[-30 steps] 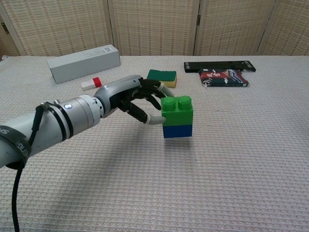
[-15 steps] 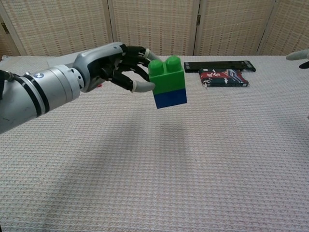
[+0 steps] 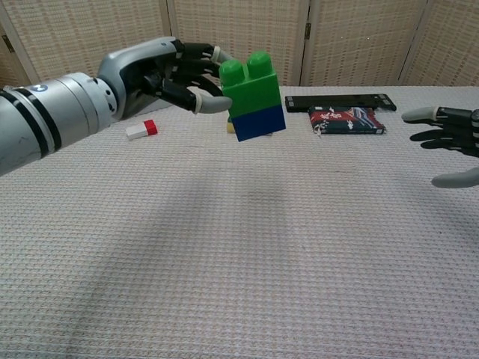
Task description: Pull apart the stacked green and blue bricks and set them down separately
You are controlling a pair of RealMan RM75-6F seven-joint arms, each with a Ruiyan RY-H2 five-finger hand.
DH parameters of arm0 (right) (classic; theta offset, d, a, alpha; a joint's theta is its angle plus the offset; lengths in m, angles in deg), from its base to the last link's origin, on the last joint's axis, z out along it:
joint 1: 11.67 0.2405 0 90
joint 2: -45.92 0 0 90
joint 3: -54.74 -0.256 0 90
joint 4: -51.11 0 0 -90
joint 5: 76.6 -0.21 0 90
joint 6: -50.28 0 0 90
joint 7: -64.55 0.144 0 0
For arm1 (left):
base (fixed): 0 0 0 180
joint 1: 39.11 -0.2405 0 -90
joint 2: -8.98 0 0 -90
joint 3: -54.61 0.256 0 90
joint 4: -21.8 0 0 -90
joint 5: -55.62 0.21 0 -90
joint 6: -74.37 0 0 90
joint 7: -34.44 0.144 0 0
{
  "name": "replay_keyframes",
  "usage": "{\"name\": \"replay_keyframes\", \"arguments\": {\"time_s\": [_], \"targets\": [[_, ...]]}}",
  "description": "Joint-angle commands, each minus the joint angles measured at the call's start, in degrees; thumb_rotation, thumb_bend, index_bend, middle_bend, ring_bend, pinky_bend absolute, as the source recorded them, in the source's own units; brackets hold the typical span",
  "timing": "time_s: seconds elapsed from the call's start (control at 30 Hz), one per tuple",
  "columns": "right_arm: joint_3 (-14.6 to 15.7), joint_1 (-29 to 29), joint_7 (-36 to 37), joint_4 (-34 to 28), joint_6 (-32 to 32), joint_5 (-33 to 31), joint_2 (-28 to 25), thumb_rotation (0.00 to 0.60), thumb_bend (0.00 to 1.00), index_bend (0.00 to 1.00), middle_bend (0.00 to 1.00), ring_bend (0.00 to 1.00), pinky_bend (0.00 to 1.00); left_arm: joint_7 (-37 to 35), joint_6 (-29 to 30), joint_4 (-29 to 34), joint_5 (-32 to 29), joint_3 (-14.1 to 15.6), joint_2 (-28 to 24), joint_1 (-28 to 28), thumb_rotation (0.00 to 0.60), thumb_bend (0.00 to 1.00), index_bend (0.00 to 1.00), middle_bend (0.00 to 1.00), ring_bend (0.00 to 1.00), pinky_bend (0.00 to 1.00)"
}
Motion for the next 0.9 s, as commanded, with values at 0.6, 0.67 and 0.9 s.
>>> {"name": "replay_keyframes", "arguments": {"time_s": [0.6, 0.67, 0.9], "targets": [[1.7, 8.7, 30.6, 11.1, 1.0, 1.8, 12.9, 0.600, 0.20, 0.18, 0.02, 0.08, 0.01, -0.1, 0.3, -1.7, -0.5, 0.3, 0.9, 0.3, 0.600, 0.39, 0.63, 0.80, 0.35, 0.01], [1.8, 8.9, 32.9, 11.3, 1.8, 1.7, 13.8, 0.600, 0.20, 0.18, 0.02, 0.08, 0.01, -0.2, 0.3, -1.9, -0.5, 0.2, 0.9, 0.3, 0.600, 0.39, 0.63, 0.80, 0.35, 0.01], [-0.6, 12.5, 34.0, 11.5, 1.2, 0.6, 16.3, 0.600, 0.20, 0.18, 0.02, 0.08, 0.02, -0.4, 0.4, -1.6, -0.4, 0.4, 1.0, 0.2, 0.600, 0.39, 0.63, 0.80, 0.35, 0.01]]}}
